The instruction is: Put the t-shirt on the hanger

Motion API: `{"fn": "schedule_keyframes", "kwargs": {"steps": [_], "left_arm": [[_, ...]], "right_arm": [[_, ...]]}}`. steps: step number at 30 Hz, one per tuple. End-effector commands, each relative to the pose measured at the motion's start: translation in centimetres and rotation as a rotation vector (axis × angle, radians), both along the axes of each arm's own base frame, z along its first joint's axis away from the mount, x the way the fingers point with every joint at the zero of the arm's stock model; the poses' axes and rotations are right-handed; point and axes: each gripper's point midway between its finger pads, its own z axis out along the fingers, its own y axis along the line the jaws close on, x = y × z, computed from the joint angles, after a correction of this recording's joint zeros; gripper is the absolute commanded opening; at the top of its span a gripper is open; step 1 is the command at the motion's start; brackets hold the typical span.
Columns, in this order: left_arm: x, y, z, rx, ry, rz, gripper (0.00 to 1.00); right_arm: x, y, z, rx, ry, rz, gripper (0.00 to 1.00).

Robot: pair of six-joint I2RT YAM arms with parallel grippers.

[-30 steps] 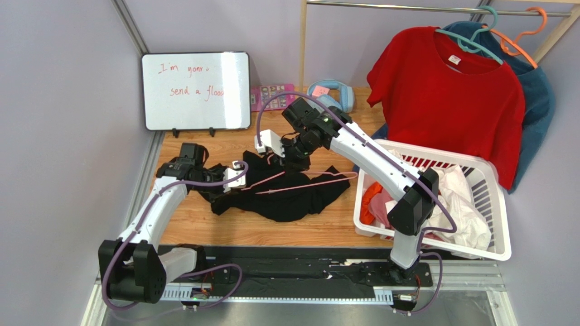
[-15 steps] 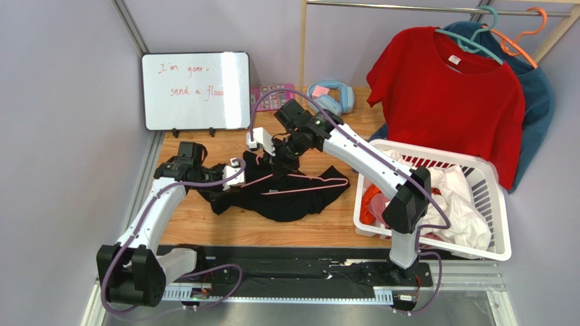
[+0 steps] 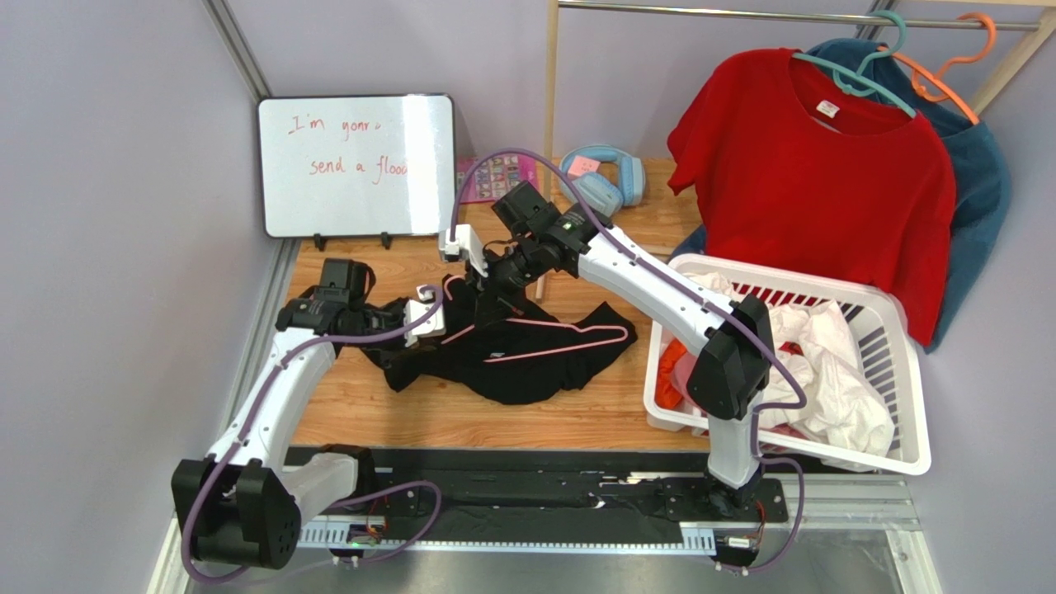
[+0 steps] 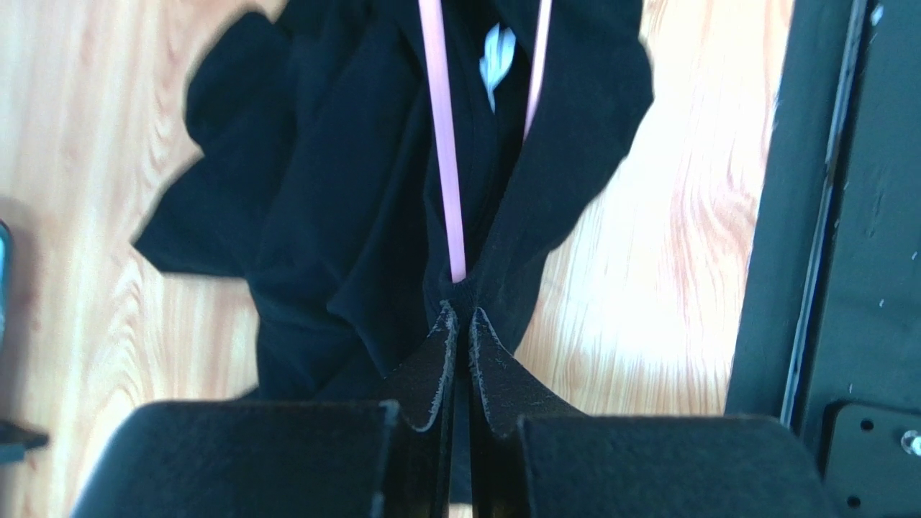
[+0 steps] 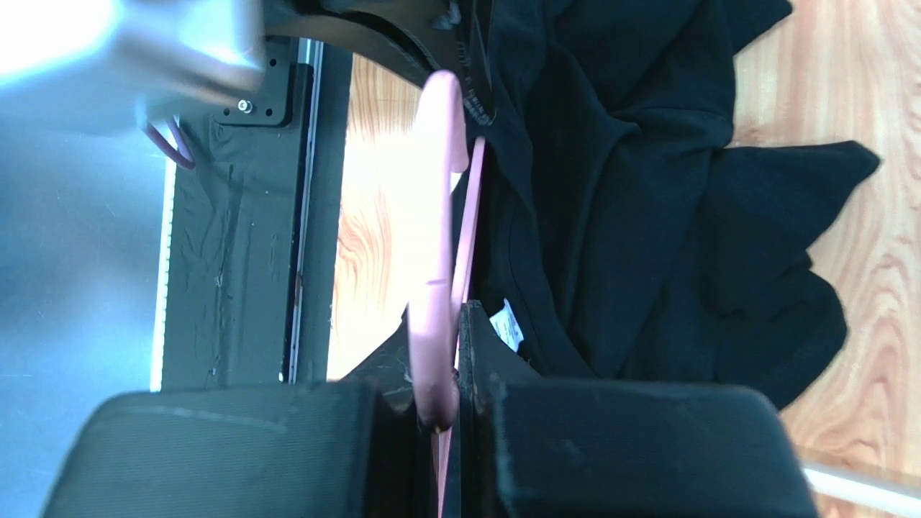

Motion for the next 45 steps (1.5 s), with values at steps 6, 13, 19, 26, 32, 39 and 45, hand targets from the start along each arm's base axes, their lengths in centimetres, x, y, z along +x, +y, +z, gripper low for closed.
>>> {"fn": "schedule_keyframes", "kwargs": {"steps": [6,13,19,26,32,39,45], "left_arm": [[0.3,-3.0,4.7,-0.185,-0.106,-0.082,0.04],[0.5,-2.6,4.2,-0.157,-0.102,-0.065,0.08],[0.7,-2.5,4.1,-0.149,-0.106,-0.058,0.12],[0.8,-2.9,4.3,-0.173,-0.1,-0.064,0.19],[1.2,-3.0,4.3,-0.168,-0.104,-0.053,0.2],[1.1,-3.5,4.1,-0.161,-0.106,-0.062,0.14],[0.3,-3.2,5.0,-0.157,-0.135,-0.048,0.0]], "right_arm": [[-0.7,2.3,-0.4,0.1,0.05,0.032,0.0],[-0.4,3.7,0.1,0.158,0.102,0.012,0.0],[-1.2,4.5,1.3,0.228,0.166,0.041,0.0],[-1.1,5.7,2.3,0.284,0.204,0.049,0.0],[-1.2,5.9,2.9,0.307,0.216,0.055,0.0],[-1.4,6.3,4.2,0.347,0.21,0.059,0.0],[-0.9,5.5,4.4,0.328,0.216,0.007,0.17]]}}
